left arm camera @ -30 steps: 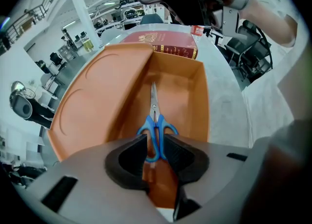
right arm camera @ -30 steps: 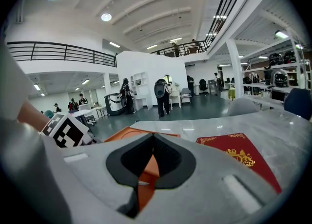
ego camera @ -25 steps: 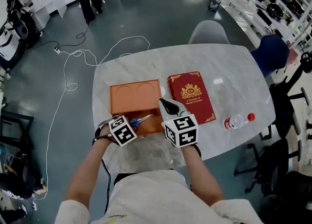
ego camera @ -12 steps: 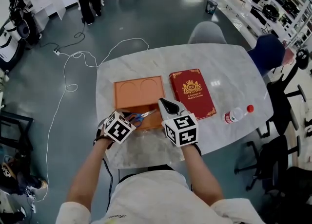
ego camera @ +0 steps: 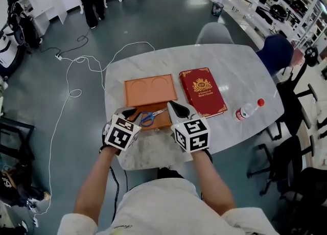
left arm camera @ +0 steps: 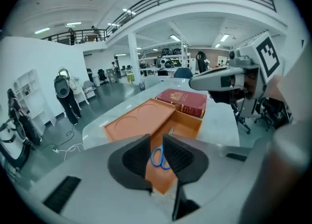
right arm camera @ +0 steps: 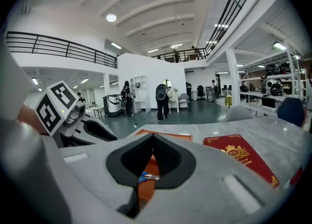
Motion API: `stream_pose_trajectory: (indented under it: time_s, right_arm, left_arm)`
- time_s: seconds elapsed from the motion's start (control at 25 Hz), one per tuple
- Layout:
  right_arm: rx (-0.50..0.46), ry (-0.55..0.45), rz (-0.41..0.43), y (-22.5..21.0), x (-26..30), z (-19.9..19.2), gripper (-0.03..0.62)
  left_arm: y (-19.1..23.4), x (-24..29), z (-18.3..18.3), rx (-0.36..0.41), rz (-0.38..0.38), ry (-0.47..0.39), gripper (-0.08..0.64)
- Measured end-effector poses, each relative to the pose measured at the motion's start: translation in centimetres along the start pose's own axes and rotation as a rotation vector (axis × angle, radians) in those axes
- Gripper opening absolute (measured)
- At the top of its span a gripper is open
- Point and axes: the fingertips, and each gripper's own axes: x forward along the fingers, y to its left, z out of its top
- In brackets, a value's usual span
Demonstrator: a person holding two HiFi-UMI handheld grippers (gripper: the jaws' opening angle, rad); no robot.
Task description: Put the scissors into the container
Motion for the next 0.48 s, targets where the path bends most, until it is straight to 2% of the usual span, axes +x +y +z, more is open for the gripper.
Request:
stream_pose_trajectory:
  time_s: [0.48]
  right_arm:
    - [-0.026, -0.022, -0.022, 3.0, -3.4, 0.2, 0.005]
  left_arm:
    - [-0.9, -6.3, 2.0, -0.138, 0.067, -0.265, 0.048]
